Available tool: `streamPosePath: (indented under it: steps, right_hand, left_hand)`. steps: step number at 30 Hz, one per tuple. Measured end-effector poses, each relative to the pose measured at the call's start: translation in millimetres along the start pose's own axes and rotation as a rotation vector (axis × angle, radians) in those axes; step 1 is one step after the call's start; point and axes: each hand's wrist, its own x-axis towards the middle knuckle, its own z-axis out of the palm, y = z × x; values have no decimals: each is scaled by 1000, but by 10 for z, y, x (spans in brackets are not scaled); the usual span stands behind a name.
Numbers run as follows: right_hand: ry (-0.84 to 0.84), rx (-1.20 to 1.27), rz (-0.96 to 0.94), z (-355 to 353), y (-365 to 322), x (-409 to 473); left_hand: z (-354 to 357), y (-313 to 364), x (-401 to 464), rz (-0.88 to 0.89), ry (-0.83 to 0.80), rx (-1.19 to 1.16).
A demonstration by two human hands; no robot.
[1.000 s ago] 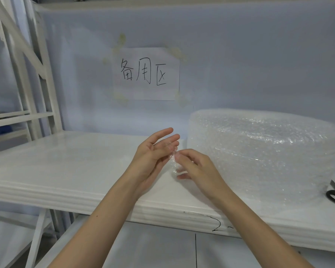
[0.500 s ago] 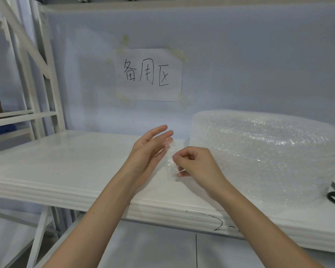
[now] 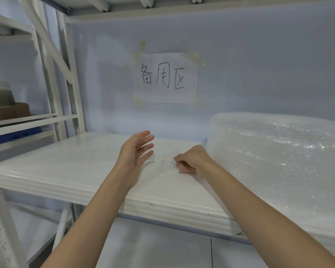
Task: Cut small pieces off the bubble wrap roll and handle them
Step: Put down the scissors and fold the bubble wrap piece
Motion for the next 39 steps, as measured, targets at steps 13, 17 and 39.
streamPosePath:
  steps: [13,17,39]
  right_hand:
    - [93,-723,-289,34,42,-61]
    - [133,-834,-369,52,80,-82]
    - [120,-812,-485,-105,97,-523]
  left_hand:
    - [-11,1,7,-18,-6,-25]
    - [-12,-5,-8,-19,7,-24]
    - [-2,-35,-9,-12,3,82]
